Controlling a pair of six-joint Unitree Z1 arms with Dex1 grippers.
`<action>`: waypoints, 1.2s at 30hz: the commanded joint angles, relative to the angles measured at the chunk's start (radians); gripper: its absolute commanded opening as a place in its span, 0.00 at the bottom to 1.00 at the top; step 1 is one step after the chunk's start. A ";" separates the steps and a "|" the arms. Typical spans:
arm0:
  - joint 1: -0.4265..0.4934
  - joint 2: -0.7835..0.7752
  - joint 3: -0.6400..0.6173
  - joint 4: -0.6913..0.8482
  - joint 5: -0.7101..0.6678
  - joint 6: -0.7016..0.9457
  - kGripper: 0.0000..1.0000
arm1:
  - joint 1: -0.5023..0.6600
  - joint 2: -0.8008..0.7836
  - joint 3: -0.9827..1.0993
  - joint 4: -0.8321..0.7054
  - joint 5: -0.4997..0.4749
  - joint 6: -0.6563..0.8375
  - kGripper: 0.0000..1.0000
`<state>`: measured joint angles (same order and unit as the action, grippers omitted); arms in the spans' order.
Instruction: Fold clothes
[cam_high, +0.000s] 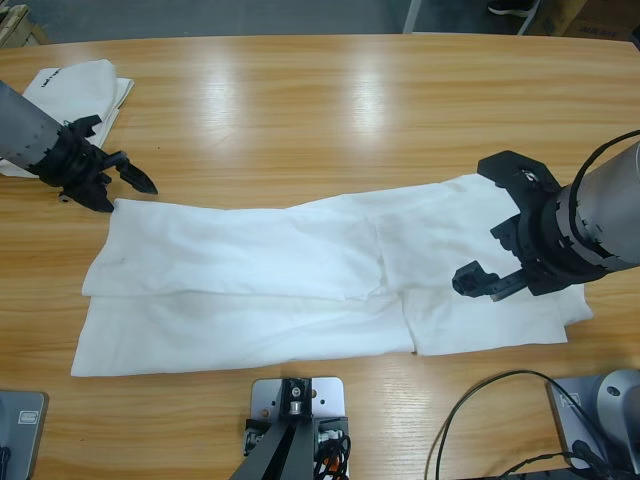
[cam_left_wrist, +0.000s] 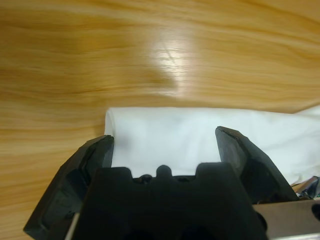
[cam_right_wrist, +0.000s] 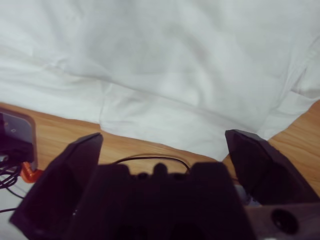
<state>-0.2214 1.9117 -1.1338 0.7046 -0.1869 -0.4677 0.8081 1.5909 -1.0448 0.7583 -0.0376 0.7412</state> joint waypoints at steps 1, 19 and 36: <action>0.011 0.063 0.009 -0.011 0.049 0.012 0.79 | -0.010 0.054 0.066 -0.040 0.027 0.001 1.00; 0.022 0.086 0.014 0.003 -0.023 0.030 0.07 | -0.010 0.096 0.065 -0.065 0.027 0.007 1.00; 0.073 0.020 0.012 0.004 0.007 0.073 0.00 | -0.010 0.147 0.093 -0.100 0.046 0.014 0.99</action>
<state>-0.1813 1.9500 -1.1338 0.7186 -0.1657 -0.3809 0.8080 1.6855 -0.9907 0.6777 -0.0078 0.7419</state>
